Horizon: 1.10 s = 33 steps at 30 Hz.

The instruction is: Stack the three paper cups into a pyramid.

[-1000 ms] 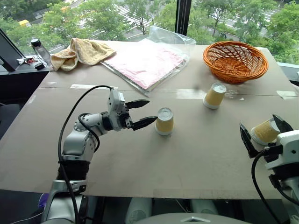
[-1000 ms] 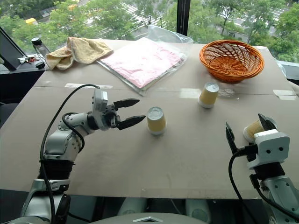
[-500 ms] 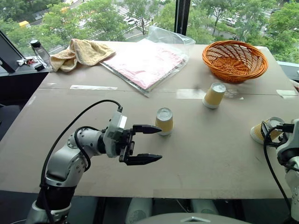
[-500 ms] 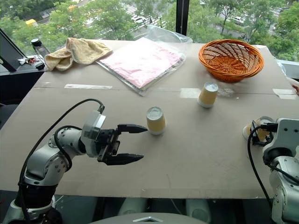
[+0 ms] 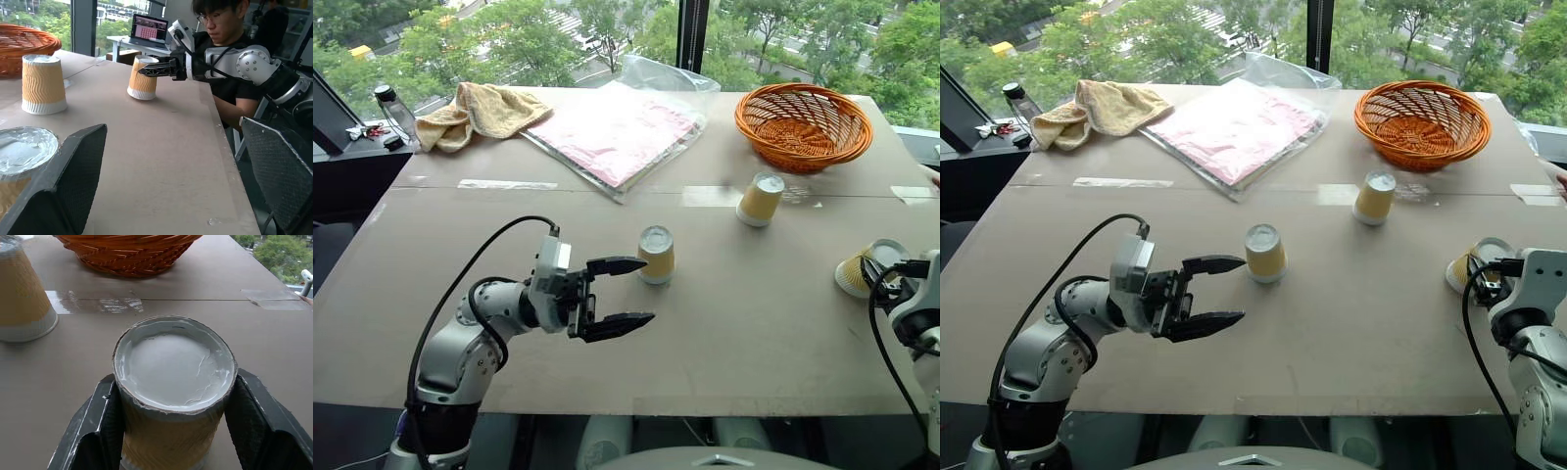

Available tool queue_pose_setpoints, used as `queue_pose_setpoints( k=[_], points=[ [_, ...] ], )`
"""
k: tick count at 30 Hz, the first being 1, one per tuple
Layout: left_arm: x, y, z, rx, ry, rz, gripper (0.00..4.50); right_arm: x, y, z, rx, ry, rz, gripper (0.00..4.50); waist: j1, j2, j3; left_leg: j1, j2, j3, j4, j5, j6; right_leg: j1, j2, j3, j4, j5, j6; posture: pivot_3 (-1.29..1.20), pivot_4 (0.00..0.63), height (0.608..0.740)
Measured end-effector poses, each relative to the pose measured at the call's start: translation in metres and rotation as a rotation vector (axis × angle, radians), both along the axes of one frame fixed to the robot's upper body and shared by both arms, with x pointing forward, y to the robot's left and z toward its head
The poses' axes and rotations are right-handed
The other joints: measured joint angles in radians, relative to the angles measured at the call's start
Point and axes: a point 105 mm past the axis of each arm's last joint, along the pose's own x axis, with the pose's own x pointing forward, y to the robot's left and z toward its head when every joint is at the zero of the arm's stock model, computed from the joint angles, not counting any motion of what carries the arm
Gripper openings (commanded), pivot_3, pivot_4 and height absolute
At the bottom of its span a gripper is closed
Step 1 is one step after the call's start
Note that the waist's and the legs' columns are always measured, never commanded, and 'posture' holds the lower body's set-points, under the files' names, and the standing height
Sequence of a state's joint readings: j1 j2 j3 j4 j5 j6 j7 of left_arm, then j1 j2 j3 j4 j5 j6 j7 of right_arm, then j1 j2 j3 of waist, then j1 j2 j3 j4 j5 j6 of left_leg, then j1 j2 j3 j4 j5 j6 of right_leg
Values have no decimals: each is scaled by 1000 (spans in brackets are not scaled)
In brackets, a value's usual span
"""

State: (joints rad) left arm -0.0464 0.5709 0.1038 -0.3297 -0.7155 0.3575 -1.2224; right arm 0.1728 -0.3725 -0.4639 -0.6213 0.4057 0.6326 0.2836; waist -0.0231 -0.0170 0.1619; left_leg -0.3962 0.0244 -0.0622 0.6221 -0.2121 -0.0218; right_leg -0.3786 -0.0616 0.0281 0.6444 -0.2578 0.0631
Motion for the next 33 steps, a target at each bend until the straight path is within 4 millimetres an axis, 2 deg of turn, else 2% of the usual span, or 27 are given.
queue_pose_setpoints(
  k=[1, 2, 5, 6, 7, 10, 16, 22, 24, 27, 30, 33],
  points=[
    [-1, 6, -4, -2, 25, 11, 4500, 1, 19, 6, -18, -16, 103, 2101, -6, 0, 0, 0, 1, 0, 0, 0, 0, 0, 1, 0, 0, 0, 0, 0, 150, 740],
    [-2, 16, -9, -4, 58, 25, 4500, -1, 48, 12, -50, -33, 258, 2101, -10, 0, 0, 0, 1, -1, -1, 0, 0, 0, 2, -1, 0, 0, 0, 0, 150, 740],
    [-1, 36, -14, 19, 91, 52, 4500, -3, 106, 9, -43, -30, 535, 2101, -9, -1, 0, -1, 1, -2, 0, 0, 0, 0, 2, -1, -1, -1, 1, 0, 150, 740],
    [-1, 37, -14, 21, 91, 56, 4500, -2, 110, 8, -41, -28, 551, 2101, -8, -1, 0, -1, 1, -2, 0, 0, 0, 0, 1, -1, -1, -1, 1, 0, 150, 740],
    [0, 42, -15, 25, 97, 67, 4500, 2, 124, 4, -44, -19, 613, 2101, -5, -2, 0, -1, 0, -1, 0, 0, 0, 0, 1, -1, -2, -1, 1, 0, 150, 740],
    [0, 45, -15, 33, 102, 75, 4500, 9, 146, -7, -69, 8, 723, 2101, -1, -3, 1, -2, 0, -1, 0, 0, 0, 0, 0, -1, -2, 0, 0, 0, 150, 740],
    [-9, 55, -18, 76, 116, 104, 4500, 20, 170, -13, -92, 23, 834, 2101, 7, -3, 1, -2, 0, -2, -4, 0, 0, -3, 1, -1, -2, 0, 0, 0, 150, 740],
    [-17, 65, -14, 107, 103, 145, 4500, 29, 183, -16, -103, 11, 870, 2101, 6, -3, 1, -2, 0, -1, -4, 0, 0, -3, 1, -1, -2, 0, 0, 0, 150, 740],
    [-20, 65, -15, 111, 107, 148, 4500, 31, 184, -15, -102, 10, 872, 3136, 7, -3, 1, -2, 0, -1, -4, 0, 0, -3, 1, -1, -2, 0, -1, 0, 150, 740],
    [-22, 62, -13, 112, 96, 140, 4500, 33, 183, -21, -105, 32, 872, 4358, 9, -3, 1, -2, 0, -1, -4, 0, 0, -3, 1, -1, -2, 0, -1, 0, 150, 740],
    [-21, 60, -10, 104, 92, 145, 4500, 31, 181, -24, -111, 46, 883, 4444, 8, -3, 1, -2, 0, -1, -4, 0, 0, -3, 1, -1, -2, 0, -1, 0, 150, 740],
    [-22, 60, -8, 97, 89, 145, 4500, 27, 173, -12, -105, 14, 875, 4444, 9, -3, 1, -3, 0, -1, -4, 0, 0, -3, 1, -1, -2, 0, 0, 0, 150, 740]
  ],
)
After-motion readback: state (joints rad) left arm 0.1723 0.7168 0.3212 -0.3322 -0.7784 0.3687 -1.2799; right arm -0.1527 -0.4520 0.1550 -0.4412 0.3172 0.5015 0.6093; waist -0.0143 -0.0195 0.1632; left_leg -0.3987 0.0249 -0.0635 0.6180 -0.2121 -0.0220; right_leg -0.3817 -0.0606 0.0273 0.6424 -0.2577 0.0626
